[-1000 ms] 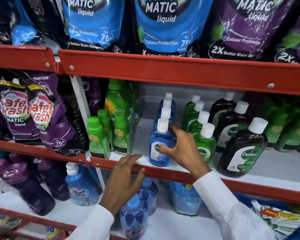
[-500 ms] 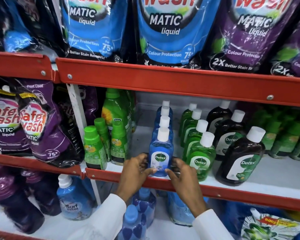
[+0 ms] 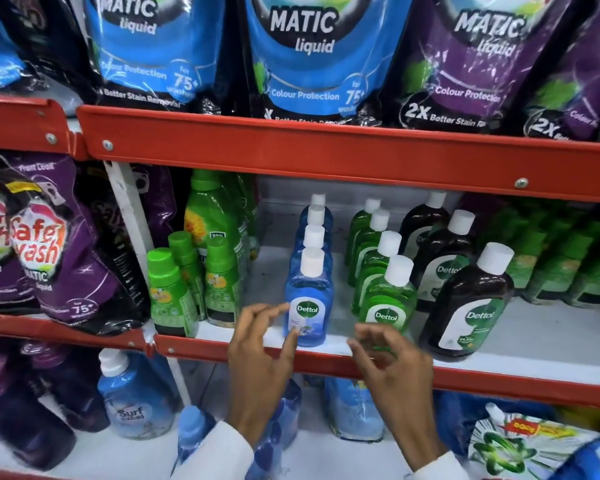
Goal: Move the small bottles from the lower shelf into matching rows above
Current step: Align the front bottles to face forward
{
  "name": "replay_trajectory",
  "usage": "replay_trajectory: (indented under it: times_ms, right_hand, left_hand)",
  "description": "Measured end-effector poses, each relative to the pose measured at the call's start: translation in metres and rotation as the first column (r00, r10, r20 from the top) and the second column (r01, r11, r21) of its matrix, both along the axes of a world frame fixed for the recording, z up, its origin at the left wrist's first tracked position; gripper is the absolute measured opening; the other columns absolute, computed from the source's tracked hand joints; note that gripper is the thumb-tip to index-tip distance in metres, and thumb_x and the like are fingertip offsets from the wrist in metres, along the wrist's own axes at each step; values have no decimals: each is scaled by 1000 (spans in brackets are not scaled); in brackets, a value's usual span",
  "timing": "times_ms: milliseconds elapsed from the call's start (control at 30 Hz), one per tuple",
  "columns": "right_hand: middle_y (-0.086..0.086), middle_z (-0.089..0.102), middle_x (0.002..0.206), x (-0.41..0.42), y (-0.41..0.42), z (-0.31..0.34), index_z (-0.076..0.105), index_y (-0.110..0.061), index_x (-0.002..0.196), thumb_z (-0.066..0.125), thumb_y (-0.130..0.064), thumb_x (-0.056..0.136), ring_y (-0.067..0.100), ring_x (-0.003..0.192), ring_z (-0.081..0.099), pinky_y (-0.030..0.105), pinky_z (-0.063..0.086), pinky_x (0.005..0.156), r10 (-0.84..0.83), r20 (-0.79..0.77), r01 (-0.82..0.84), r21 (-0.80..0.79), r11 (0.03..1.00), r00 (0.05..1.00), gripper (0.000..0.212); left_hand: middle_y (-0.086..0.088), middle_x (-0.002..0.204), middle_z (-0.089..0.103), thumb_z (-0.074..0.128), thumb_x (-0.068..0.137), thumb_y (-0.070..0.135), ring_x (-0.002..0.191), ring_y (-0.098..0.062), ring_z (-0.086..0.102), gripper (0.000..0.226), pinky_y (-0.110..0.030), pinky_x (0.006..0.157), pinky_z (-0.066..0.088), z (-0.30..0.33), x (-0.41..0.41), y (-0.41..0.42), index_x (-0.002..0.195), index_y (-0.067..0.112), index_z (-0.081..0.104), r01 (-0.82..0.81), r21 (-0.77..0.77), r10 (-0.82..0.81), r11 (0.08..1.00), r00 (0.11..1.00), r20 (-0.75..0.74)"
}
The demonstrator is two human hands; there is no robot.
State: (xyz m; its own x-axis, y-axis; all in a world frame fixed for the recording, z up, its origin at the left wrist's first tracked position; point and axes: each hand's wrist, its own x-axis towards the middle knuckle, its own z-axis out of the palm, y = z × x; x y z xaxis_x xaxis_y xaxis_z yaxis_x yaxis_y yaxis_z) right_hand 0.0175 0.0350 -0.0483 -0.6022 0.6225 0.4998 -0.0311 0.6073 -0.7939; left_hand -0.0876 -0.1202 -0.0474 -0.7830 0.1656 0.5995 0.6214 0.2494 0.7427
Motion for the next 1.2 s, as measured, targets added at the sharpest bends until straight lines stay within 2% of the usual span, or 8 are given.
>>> replay_trajectory:
  times_ms: [100,200,333,467,600,767,967,1200]
  right_hand:
    - [-3,71,82,26,14,7,68,-21,81,83,-4,76,11,67,68,34,59,65,-173,-155,188,85,979,973,24]
    - [2,68,95,27,32,0,64,-18,101,82,-9,78,17,80,68,41,60,75,-201,-112,208,51,977,973,31]
    - [3,74,114,20,49,-11,59,-13,126,77,-15,85,15,102,71,35,57,94,-82,102,83,-5,997,991,46]
    - [1,77,106,15,62,-11,65,-11,118,71,-11,90,6,96,73,28,58,92,-17,154,26,-54,998,988,29]
    - [-16,71,95,16,66,-9,65,-22,110,70,-1,89,-19,86,66,2,49,81,31,141,-22,-65,998,989,30]
    - [-12,71,98,15,72,-14,66,-12,116,68,-1,90,-27,82,61,-2,47,78,28,137,-24,-36,999,990,28]
    - [-1,76,111,19,73,-14,65,-10,125,71,-5,89,-20,87,65,3,50,83,32,114,-24,-78,997,993,36]
    - [-6,74,87,82,96,2,72,-22,88,84,-11,77,7,76,70,18,55,72,-173,-68,174,1,985,982,20]
  left_hand:
    - [6,95,67,77,81,11,94,-1,62,17,-8,88,41,9,37,25,95,19,71,82,19,-79,996,988,-135]
    - [5,103,71,72,82,20,96,-6,65,25,-20,90,50,3,42,51,107,21,69,185,-76,-190,980,980,-65]
    - [-4,116,72,69,84,26,104,-16,68,46,-30,95,54,-7,36,79,128,16,58,243,-190,-229,951,969,93]
    - [15,99,71,71,86,13,89,3,70,29,-22,86,57,-5,30,89,114,19,65,298,-157,-277,941,950,144]
    - [12,98,76,71,88,17,83,4,70,20,-22,83,58,-11,27,92,107,21,69,254,-172,-234,952,964,127]
    - [14,95,73,73,86,14,81,13,67,22,-6,80,51,-10,30,95,108,13,72,236,-153,-217,960,967,132]
    - [6,102,77,76,84,23,87,6,70,33,-28,89,58,-12,31,96,115,16,69,214,-132,-192,968,968,163]
    - [9,89,73,73,81,16,85,0,66,11,-14,81,49,-9,82,107,91,20,73,68,8,-67,998,993,-94]
